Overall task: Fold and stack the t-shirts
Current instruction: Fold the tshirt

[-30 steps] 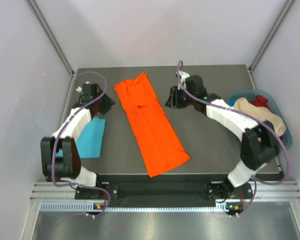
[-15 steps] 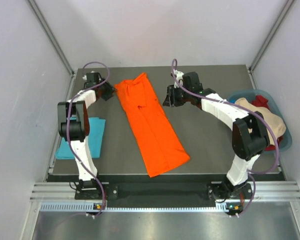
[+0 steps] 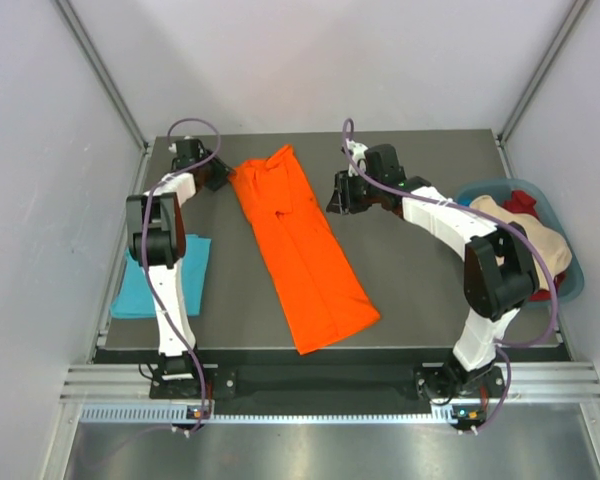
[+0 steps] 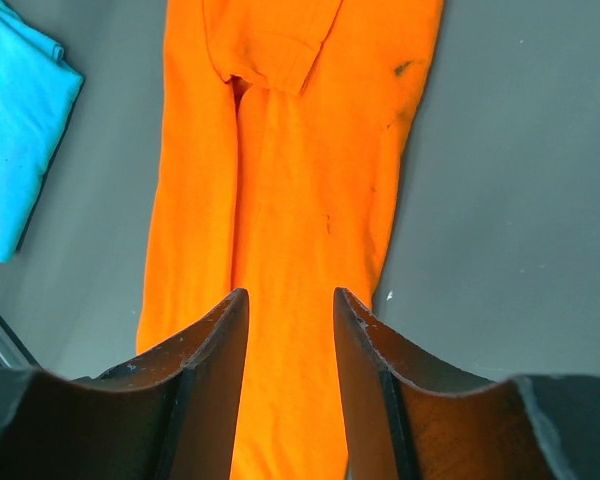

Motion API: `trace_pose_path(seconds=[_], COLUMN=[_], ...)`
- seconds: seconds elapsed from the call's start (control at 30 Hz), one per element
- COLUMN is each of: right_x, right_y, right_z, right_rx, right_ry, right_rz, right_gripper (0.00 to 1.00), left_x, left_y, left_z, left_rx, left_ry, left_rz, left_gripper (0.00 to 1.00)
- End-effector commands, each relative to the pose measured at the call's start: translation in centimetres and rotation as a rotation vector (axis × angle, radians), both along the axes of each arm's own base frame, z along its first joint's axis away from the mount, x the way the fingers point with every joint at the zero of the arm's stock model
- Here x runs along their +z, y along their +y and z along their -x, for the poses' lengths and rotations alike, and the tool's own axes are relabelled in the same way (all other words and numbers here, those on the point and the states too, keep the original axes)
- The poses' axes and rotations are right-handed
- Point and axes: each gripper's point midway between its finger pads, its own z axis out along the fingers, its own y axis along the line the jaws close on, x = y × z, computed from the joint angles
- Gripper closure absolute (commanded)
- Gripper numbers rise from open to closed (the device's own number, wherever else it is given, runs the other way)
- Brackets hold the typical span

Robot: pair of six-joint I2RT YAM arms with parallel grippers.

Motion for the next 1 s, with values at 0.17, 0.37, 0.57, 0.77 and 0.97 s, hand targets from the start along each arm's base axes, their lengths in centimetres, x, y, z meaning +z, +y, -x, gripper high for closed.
trace_pose_path(seconds=[0.17, 0.37, 0.57, 0.77, 0.97], right_x=[0.2, -1.6, -2.8, -2.9, -2.9], right_y=[0.5, 0.8, 1.1, 1.6, 0.5], right_z=[-1.0, -1.5, -2.6, -4.0, -3.2], right_rx=[0.007, -0.015, -0.047, -0.080, -0.093], right_ry=[-0.027, 0.003, 0.020, 0.012, 0.021], right_rz=[-0.018, -0.020, -0.025, -0.039, 0.004], right_gripper=[0.61, 0.63, 0.65, 0.66, 0.62], left_x=[-0.2, 1.7, 0.9, 2.0, 4.2], left_y=[1.6, 1.3, 0.8, -0.7, -1.2], left_z=[-2.8, -6.9, -10.0, -12.1, -10.6], left_rx=[0.042, 0.057, 0.066, 0.075, 0.018], left_ry=[-0.033, -0.118, -0.186, -0.285, -0.307], left_rz=[-0.048, 0.032, 0.110, 0.310, 0.298], left_gripper=[0.63, 0.97, 1.00, 1.00, 0.72])
